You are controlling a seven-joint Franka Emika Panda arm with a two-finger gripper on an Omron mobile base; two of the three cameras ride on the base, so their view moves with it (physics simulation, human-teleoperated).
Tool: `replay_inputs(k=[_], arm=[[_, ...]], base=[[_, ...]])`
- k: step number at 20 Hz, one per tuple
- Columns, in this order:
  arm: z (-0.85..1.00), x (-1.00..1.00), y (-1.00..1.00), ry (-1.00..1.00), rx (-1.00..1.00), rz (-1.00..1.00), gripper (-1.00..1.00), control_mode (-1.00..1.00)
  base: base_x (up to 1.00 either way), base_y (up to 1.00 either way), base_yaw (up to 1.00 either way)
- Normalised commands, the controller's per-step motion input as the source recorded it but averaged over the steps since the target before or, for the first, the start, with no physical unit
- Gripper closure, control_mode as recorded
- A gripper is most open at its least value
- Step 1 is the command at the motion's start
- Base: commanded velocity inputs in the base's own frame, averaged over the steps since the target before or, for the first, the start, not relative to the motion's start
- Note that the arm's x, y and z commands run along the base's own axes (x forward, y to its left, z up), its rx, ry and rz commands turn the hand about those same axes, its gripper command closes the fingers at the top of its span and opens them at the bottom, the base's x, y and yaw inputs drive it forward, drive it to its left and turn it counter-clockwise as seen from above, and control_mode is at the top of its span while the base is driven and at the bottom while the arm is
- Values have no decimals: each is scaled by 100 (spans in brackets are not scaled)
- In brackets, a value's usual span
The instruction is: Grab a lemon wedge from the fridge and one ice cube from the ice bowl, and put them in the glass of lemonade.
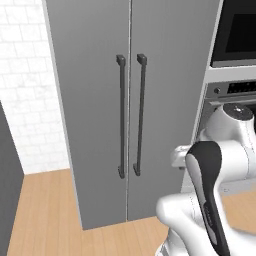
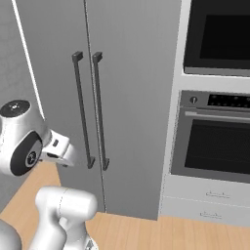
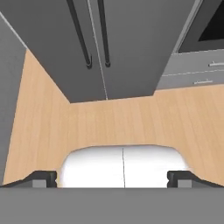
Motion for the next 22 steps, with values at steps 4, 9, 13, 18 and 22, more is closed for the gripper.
replay_inputs(k=[4,9,13,18,22], arm=[[51,9,-1,-49,0,0,-100,-100],[30,86,0,-33,0,0,-100,-100],[4,100,5,-16,0,0,-100,-100],[-6,100,0,-1,0,0,-100,-100],[-7,99,0,0,0,0,-100,-100]], base=[[0,0,0],[0,0,0],[0,0,0],[0,0,0],[0,0,0]])
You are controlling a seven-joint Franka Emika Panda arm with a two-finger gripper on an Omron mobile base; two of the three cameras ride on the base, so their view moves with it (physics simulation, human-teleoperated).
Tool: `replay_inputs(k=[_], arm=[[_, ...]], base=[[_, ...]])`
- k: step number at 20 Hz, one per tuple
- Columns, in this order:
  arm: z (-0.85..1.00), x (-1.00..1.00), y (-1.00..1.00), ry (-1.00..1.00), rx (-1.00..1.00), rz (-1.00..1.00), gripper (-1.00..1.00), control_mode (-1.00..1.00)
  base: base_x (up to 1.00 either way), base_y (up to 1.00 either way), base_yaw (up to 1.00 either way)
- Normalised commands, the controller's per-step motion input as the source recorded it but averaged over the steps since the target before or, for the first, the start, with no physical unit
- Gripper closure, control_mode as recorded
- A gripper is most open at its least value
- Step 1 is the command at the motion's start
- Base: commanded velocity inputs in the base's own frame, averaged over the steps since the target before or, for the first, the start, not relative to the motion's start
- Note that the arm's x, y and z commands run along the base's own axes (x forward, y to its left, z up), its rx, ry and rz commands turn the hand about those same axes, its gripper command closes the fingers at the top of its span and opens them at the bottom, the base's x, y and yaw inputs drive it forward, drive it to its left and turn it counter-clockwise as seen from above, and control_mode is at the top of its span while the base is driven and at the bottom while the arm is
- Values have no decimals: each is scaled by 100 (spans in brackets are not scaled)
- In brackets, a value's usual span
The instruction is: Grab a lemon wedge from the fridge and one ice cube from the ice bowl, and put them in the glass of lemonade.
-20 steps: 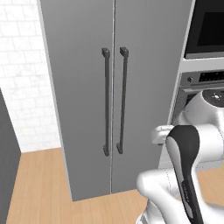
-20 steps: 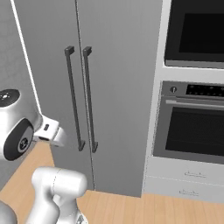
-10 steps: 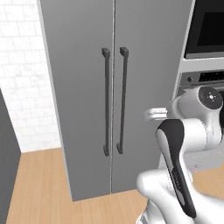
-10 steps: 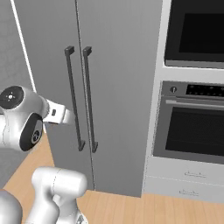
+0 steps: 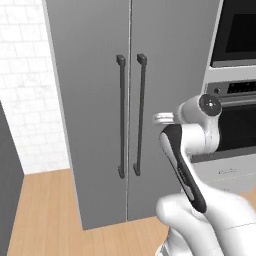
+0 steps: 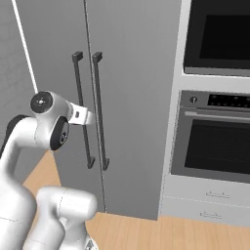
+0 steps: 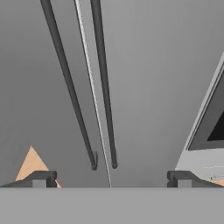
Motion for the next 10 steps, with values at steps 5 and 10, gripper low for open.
replay_inputs(k=[5,10], arm=[[-24,74,1,-5,0,1,-100,-100],[-19,89,22,-3,0,0,-100,-100]], base=[[0,0,0],[0,0,0]])
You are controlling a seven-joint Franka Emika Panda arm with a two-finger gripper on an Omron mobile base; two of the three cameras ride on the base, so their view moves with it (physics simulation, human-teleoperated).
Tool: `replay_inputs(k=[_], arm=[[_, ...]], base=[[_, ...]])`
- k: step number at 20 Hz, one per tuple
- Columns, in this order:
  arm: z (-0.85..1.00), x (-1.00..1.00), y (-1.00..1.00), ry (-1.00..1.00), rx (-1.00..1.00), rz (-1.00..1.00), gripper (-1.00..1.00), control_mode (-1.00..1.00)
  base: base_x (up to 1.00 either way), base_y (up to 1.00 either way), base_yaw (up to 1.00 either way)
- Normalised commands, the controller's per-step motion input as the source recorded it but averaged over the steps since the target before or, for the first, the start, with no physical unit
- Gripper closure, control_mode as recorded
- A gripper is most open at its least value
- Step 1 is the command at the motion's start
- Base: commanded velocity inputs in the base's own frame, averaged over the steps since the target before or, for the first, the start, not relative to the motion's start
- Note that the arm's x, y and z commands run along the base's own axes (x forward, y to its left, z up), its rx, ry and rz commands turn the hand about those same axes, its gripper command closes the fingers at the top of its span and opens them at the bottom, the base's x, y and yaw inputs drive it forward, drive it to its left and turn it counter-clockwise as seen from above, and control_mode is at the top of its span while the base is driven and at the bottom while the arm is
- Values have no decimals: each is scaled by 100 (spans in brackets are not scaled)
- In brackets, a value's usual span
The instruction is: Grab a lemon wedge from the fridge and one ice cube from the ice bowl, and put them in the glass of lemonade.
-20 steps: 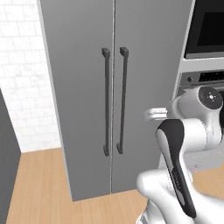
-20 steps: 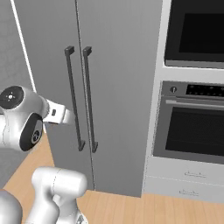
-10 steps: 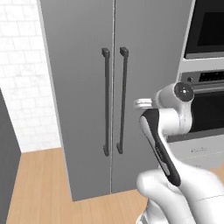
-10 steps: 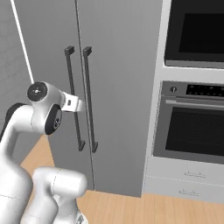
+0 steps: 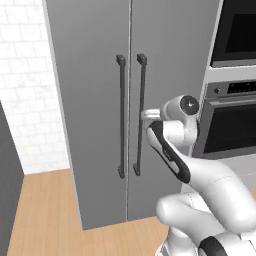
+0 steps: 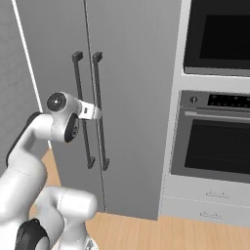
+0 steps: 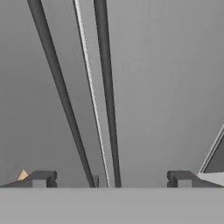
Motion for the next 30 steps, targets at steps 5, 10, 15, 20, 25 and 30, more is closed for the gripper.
replay_inputs(k=[5,10,15,20,25,30], arm=[[-10,92,27,0,0,0,-100,-100],[-9,66,-6,0,0,1,-100,-100],[-1,32,-27,0,3,9,-100,-100],[-6,36,0,0,0,1,-100,-100],[-5,42,0,1,0,0,-100,-100],[0,44,0,0,0,0,-100,-100]], base=[[0,0,0],[0,0,0],[0,0,0],[0,0,0],[0,0,0],[0,0,0]])
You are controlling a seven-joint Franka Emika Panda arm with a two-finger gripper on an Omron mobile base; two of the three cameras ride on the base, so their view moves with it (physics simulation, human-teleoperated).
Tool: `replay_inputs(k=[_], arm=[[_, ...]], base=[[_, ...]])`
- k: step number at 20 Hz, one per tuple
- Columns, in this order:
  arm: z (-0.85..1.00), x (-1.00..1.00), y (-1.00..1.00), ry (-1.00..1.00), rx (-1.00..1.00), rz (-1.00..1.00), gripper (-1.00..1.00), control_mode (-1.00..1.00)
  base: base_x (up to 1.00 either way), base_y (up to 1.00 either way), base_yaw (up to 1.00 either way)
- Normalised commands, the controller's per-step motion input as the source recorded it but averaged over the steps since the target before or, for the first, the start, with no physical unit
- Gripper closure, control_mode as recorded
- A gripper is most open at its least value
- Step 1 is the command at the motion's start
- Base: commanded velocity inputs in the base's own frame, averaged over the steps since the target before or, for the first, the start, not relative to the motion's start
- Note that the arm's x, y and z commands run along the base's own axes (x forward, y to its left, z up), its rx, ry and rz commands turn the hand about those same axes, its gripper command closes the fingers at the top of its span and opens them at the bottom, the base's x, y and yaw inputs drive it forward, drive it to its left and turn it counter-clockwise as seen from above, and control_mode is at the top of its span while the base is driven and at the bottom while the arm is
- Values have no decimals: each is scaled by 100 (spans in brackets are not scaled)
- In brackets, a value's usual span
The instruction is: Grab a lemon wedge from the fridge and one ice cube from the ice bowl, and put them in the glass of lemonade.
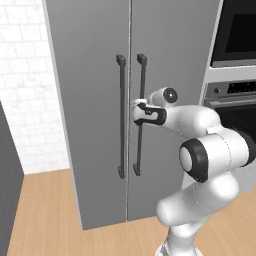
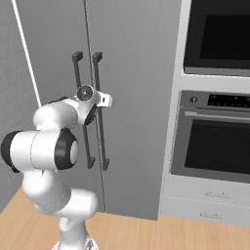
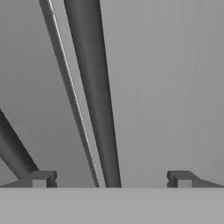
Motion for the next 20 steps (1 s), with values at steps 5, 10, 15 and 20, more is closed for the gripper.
replay_inputs(k=[5,10,15,20], arm=[[-1,33,0,0,0,0,-100,-100],[-9,33,0,0,0,0,-100,-100],[-11,32,0,0,0,0,-100,-100],[-6,26,0,-3,0,0,-100,-100]], base=[[0,0,0],[0,0,0],[0,0,0],[0,0,0]])
